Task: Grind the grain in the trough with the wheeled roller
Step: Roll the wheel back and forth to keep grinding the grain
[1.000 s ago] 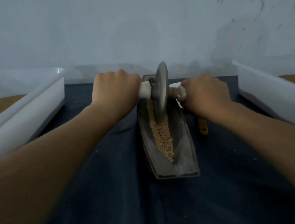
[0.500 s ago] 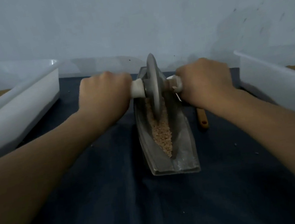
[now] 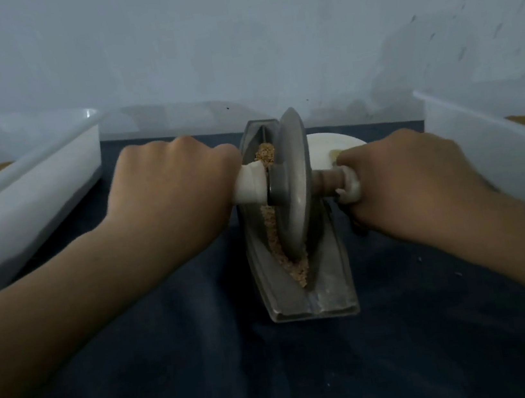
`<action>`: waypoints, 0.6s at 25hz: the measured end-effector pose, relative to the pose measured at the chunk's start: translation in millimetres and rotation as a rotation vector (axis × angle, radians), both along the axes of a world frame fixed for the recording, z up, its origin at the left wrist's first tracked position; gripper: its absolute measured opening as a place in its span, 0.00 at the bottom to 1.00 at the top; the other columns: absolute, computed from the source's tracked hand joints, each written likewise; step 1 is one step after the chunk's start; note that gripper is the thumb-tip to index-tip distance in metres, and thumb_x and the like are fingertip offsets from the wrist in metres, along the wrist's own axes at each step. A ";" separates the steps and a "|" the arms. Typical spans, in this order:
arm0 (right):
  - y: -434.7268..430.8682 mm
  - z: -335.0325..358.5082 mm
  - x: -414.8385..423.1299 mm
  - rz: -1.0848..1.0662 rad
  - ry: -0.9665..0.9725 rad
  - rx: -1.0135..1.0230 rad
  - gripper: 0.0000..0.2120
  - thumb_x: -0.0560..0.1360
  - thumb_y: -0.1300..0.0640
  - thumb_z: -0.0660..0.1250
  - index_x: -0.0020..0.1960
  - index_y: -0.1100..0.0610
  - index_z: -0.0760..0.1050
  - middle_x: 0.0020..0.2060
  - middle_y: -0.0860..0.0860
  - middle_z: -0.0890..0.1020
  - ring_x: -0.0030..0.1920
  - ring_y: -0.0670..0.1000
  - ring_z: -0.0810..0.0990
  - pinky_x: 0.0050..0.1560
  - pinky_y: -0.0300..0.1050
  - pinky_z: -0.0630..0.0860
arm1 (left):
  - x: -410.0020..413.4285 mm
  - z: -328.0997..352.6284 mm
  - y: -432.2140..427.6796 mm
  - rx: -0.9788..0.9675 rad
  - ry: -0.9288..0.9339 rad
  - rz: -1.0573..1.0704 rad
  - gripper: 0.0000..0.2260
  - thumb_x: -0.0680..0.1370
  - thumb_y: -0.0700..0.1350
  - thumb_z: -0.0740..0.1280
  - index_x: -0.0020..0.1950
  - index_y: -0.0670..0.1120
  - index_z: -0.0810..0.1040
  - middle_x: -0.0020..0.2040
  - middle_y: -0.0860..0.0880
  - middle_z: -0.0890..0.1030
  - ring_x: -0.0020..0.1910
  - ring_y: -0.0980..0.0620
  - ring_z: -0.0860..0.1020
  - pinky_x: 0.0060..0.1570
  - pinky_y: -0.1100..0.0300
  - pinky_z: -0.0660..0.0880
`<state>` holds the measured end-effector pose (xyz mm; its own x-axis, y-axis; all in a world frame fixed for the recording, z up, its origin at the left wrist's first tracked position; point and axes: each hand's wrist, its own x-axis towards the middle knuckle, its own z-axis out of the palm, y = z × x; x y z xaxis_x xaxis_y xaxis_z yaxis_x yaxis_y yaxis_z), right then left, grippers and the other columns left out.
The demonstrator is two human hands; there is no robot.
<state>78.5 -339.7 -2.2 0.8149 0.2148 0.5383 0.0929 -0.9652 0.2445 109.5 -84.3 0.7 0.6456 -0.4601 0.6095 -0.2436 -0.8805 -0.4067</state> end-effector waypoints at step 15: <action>-2.9 0.6 -13.7 0.104 -0.070 0.006 0.10 0.62 0.44 0.63 0.32 0.46 0.62 0.23 0.42 0.57 0.22 0.53 0.62 0.27 0.34 0.55 | -17.2 5.7 19.1 0.048 -0.033 -0.089 0.16 0.67 0.49 0.70 0.38 0.49 0.62 0.26 0.49 0.69 0.21 0.44 0.68 0.30 0.64 0.48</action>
<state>64.8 -342.7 -1.6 0.7487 0.2926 0.5948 0.1751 -0.9527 0.2482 92.3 -65.3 6.4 0.5806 -0.5444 0.6054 -0.3063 -0.8350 -0.4571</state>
